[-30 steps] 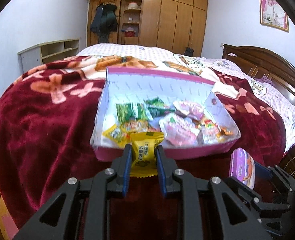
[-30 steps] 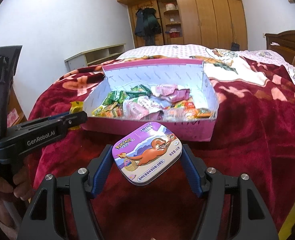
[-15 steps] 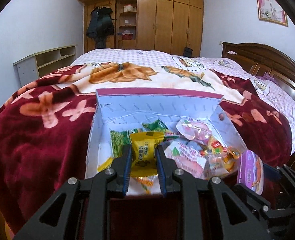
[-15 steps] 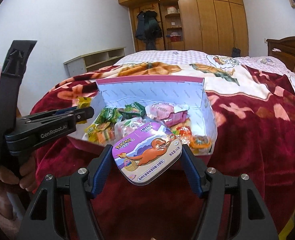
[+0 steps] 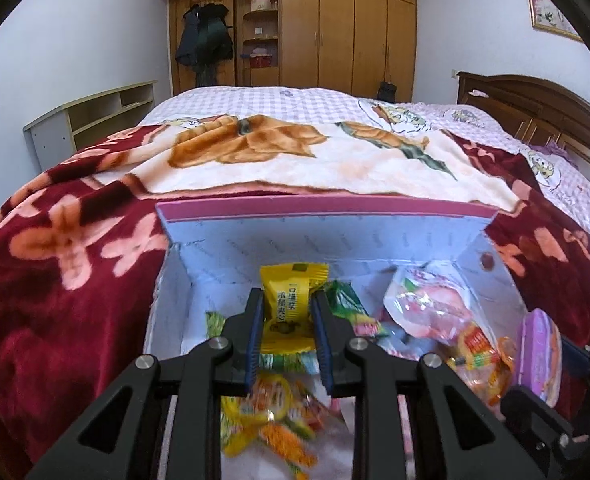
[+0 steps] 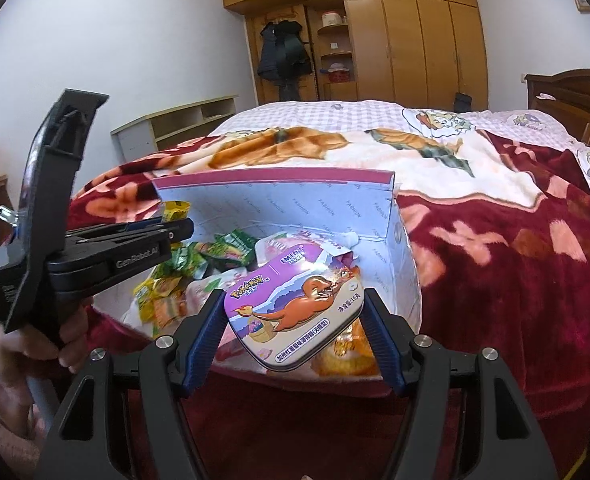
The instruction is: Organize snacks
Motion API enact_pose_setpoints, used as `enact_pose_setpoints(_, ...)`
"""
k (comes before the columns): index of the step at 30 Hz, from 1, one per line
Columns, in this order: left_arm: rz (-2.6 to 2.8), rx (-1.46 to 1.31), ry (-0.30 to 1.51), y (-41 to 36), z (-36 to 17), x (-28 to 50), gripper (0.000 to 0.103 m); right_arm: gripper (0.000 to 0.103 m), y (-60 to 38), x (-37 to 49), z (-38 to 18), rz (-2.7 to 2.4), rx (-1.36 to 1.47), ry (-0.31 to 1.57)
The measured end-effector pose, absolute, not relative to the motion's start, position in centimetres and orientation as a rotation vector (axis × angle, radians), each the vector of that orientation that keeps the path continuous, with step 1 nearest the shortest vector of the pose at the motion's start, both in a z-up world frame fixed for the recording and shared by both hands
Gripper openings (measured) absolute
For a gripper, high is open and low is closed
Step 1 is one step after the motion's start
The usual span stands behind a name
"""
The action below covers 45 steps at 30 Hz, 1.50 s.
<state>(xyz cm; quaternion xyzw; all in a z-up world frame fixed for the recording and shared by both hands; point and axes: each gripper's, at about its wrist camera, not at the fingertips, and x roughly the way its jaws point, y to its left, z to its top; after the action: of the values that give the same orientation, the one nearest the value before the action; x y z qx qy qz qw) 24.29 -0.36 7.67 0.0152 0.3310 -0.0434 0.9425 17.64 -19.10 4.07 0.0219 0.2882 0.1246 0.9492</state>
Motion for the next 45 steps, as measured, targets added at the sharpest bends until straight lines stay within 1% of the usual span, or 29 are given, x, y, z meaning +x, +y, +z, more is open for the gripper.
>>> enact_pose_setpoints(11,-0.055,0.029,0.722,-0.1,5.9,26.8,0.024,0.068,-18.5,19.7,2.9,0.246,0.022,0.605)
enact_pose_setpoints(13,-0.054,0.036,0.721,-0.2,5.7,26.9,0.026,0.068,-18.5,20.1,2.6,0.243,0.021,0.610)
enact_pose_setpoints(16,-0.056,0.033,0.731,-0.1,5.5,27.1,0.031,0.068,-18.4,20.5,2.4,0.240,0.023,0.620)
enact_pose_setpoints(20,-0.048,0.033,0.736,-0.1,5.4,27.1,0.040,0.068,-18.3,21.2,1.7,0.233,0.024,0.632)
enact_pose_setpoints(25,-0.043,0.022,0.741,0.1,5.4,27.1,0.043,0.068,-18.4,22.0,0.9,0.233,0.038,0.660)
enact_pose_setpoints(28,-0.039,0.015,0.738,0.2,5.5,27.0,0.049,0.068,-18.2,21.8,0.7,0.224,0.013,0.655)
enact_pose_setpoints(30,-0.029,0.019,0.733,0.1,5.6,26.8,0.054,0.068,-18.2,21.9,0.8,0.231,0.019,0.654)
enact_pose_setpoints(35,-0.021,0.030,0.706,0.0,6.2,26.0,0.063,0.069,-18.6,21.9,1.0,0.225,0.040,0.656)
enact_pose_setpoints(37,-0.017,0.039,0.694,0.0,6.6,25.6,0.065,0.070,-18.8,21.7,1.1,0.230,0.045,0.651)
enact_pose_setpoints(39,-0.009,0.041,0.685,0.1,7.0,25.1,0.068,0.079,-18.8,21.3,1.4,0.235,0.047,0.636)
enact_pose_setpoints(45,-0.010,0.044,0.653,0.1,8.3,23.2,0.070,0.079,-18.4,19.9,2.7,0.245,0.026,0.586)
